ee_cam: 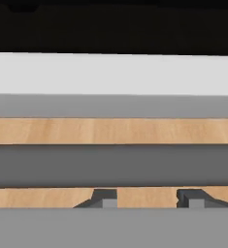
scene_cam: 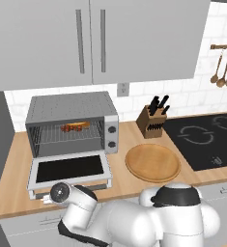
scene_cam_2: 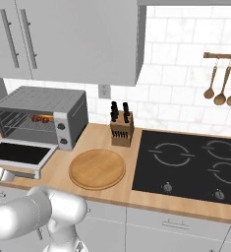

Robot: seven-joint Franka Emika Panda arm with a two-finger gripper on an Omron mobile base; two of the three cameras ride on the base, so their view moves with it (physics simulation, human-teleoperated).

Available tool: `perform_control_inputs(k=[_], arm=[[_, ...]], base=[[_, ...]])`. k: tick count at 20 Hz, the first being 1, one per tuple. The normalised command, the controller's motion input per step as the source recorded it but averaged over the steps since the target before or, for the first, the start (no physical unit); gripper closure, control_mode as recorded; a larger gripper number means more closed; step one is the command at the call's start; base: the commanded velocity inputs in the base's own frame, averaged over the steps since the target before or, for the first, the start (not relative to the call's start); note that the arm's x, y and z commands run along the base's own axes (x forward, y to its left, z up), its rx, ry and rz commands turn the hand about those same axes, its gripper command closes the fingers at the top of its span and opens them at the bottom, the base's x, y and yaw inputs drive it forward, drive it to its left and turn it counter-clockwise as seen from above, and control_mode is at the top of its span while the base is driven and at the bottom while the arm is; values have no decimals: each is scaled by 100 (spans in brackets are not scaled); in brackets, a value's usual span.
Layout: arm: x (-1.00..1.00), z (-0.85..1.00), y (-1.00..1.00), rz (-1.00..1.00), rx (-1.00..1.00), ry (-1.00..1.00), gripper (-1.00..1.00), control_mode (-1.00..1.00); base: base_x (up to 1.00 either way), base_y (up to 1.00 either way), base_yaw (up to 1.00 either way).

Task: Pick up the kebab skewer and baguette bread, and place them inside the toaster oven. Close the toaster oven door and start by setting the timer.

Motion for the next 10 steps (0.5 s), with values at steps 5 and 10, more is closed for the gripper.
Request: perform_control_inputs(k=[5, 10], arm=[[28, -40, -4, 0, 0, -2, -100, -100], [32, -30, -14, 0, 0, -3, -100, -100]], base=[[0, 0, 0], [0, 0, 0]])
